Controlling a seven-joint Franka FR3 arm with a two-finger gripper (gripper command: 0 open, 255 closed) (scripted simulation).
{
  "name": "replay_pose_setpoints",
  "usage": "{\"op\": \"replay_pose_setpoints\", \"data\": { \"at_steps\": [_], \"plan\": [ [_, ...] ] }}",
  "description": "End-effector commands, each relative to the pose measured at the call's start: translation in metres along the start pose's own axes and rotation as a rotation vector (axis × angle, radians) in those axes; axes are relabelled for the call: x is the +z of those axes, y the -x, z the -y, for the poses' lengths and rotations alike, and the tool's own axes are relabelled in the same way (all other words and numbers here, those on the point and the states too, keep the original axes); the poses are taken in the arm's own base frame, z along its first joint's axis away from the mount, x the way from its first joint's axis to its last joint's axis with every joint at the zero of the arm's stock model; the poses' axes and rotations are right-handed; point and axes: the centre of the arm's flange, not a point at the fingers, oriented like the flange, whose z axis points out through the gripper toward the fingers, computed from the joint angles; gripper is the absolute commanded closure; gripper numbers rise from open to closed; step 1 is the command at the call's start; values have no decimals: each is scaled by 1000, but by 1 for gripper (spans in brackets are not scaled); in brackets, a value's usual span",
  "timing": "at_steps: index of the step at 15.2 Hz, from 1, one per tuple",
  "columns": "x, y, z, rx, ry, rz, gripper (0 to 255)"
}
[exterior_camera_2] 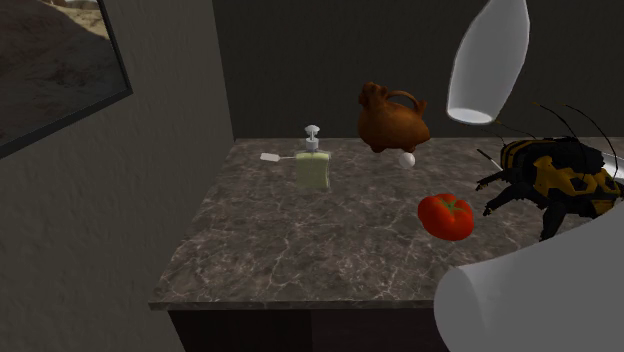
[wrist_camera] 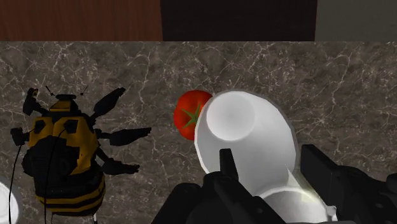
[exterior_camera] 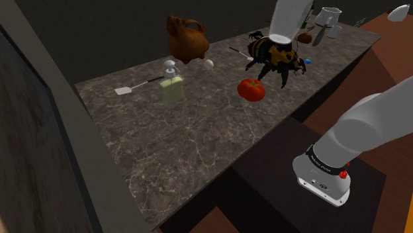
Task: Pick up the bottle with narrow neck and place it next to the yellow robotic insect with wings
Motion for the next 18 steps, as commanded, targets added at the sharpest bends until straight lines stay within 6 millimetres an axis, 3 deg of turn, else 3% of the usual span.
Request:
{"op": "replay_pose_setpoints", "data": {
  "at_steps": [1, 16, 18],
  "plan": [
    [2, 9, -27, -2, 0, 0, 255],
    [2, 72, -214, -2, 0, 0, 255],
    [12, 72, -214, -2, 0, 0, 255]
  ]
}}
